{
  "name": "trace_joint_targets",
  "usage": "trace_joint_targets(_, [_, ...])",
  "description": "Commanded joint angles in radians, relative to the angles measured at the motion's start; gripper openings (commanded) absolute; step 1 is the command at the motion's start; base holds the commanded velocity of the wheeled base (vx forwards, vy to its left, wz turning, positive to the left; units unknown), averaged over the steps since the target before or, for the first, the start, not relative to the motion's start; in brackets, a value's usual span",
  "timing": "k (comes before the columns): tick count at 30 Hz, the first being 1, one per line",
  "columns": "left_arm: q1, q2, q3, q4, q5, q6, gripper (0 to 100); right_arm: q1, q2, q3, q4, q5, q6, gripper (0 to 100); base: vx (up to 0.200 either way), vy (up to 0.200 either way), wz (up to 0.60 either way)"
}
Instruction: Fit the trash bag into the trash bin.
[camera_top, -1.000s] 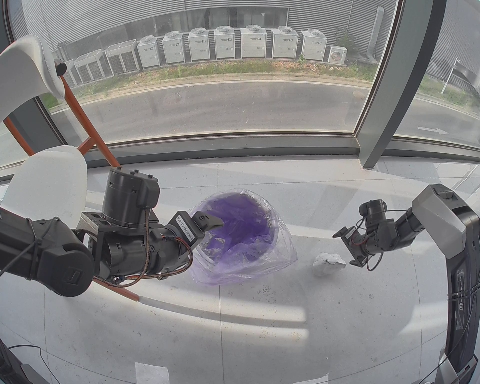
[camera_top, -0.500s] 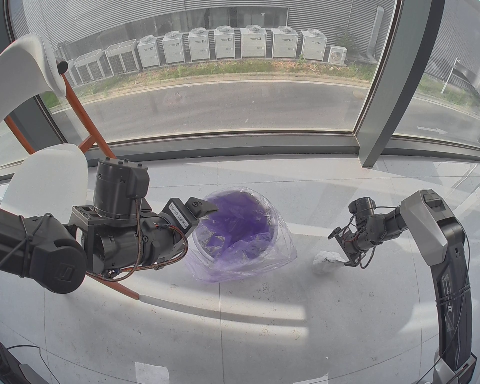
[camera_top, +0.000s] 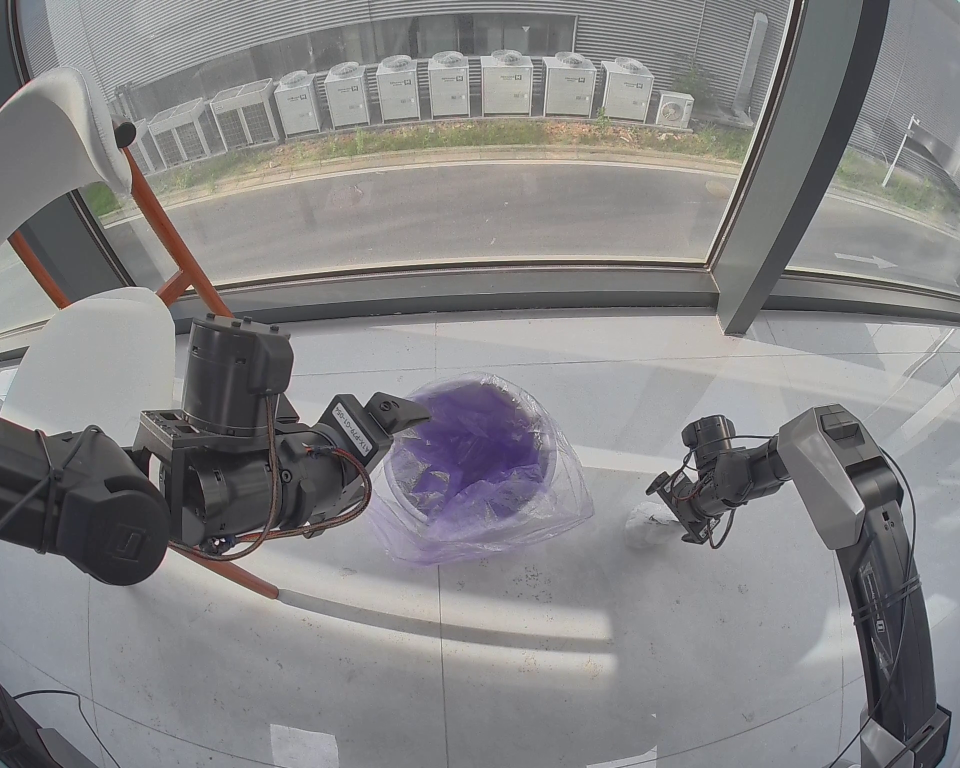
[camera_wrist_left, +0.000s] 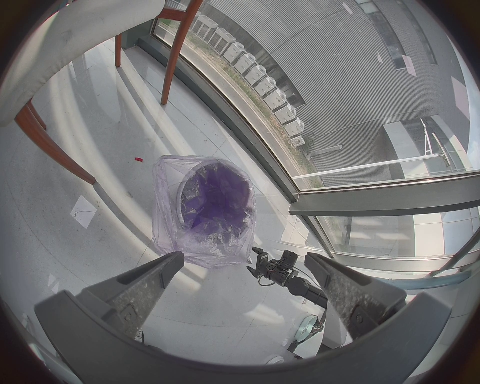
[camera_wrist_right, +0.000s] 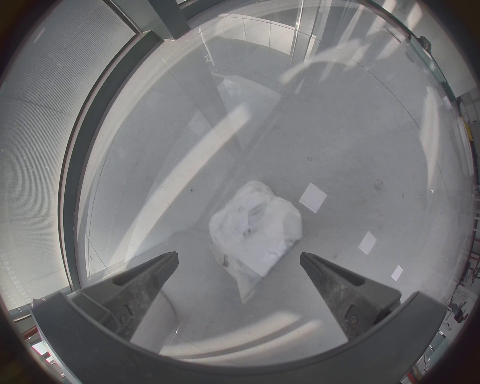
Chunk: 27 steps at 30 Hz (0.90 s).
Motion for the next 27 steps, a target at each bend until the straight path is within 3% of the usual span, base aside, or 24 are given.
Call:
trace_joint_targets(1, [0.016, -0.001, -0.001, -0.001, 0.000, 0.006, 100, -0.006, 0.082, -0.088, 0.006, -0.018, 0.000, 100, 0.000, 0.000, 0.00])
trace_joint_targets(7, [0.016, -0.001, -0.001, -0.001, 0.001, 0.009, 100, -0.007, 0.115, -0.124, 0.004, -0.028, -0.007, 100, 0.000, 0.000, 0.00])
trace_joint_targets(8, [0.016, -0.001, -0.001, -0.001, 0.000, 0.010, 100, -0.009, 0.147, -0.160, 0.006, -0.040, -0.016, 0, 0.000, 0.000, 0.00])
trace_joint_targets(18, [0.019, -0.006, 0.002, -0.001, 0.035, 0.012, 100, -0.015, 0.093, -0.161, 0.031, -0.058, -0.013, 0, 0.000, 0.000, 0.00])
trace_joint_targets(27, [0.060, -0.086, 0.033, -0.001, 0.044, 0.013, 100, -0.066, -0.381, -0.153, 0.139, 0.003, -0.010, 0, 0.000, 0.000, 0.00])
